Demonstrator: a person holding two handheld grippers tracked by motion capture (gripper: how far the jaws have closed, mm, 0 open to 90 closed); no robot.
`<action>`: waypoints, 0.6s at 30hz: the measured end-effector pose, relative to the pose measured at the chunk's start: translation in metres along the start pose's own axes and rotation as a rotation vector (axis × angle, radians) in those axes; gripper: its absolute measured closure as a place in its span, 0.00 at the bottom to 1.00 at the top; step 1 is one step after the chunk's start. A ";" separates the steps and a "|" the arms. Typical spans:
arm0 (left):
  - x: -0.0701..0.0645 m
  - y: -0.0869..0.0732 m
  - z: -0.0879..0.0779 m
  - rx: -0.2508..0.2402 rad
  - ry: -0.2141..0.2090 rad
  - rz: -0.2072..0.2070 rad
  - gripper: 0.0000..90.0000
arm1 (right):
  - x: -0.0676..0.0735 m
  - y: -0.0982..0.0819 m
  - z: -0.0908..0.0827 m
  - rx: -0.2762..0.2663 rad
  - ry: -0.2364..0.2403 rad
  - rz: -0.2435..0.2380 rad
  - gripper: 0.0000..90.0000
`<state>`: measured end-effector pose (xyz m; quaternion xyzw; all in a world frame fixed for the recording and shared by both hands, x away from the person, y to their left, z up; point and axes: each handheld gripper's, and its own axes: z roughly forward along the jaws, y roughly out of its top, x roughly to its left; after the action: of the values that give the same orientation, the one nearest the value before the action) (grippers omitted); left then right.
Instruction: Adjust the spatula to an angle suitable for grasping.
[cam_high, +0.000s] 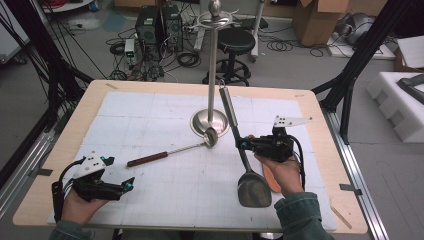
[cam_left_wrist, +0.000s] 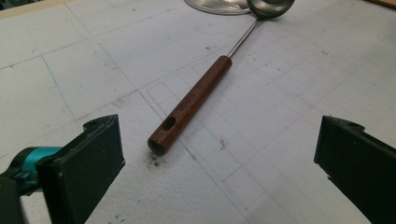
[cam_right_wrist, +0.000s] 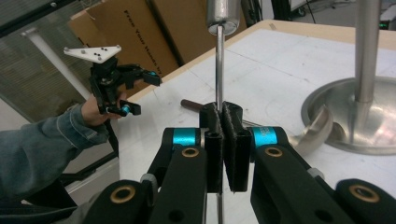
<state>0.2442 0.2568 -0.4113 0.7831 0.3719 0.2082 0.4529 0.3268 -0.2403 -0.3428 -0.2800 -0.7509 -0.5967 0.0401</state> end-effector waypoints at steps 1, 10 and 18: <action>0.000 0.000 0.000 0.001 0.001 0.001 0.02 | 0.000 0.001 0.001 -0.004 0.001 -0.004 0.98; 0.004 -0.002 -0.002 0.001 0.006 -0.010 0.02 | 0.000 0.019 0.011 -0.043 0.029 -0.047 0.98; 0.007 -0.002 -0.002 -0.002 0.010 -0.017 0.02 | 0.003 0.039 0.017 -0.085 0.054 -0.088 0.98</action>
<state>0.2468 0.2638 -0.4120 0.7784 0.3807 0.2086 0.4534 0.3468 -0.2184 -0.3122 -0.2317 -0.7351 -0.6368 0.0221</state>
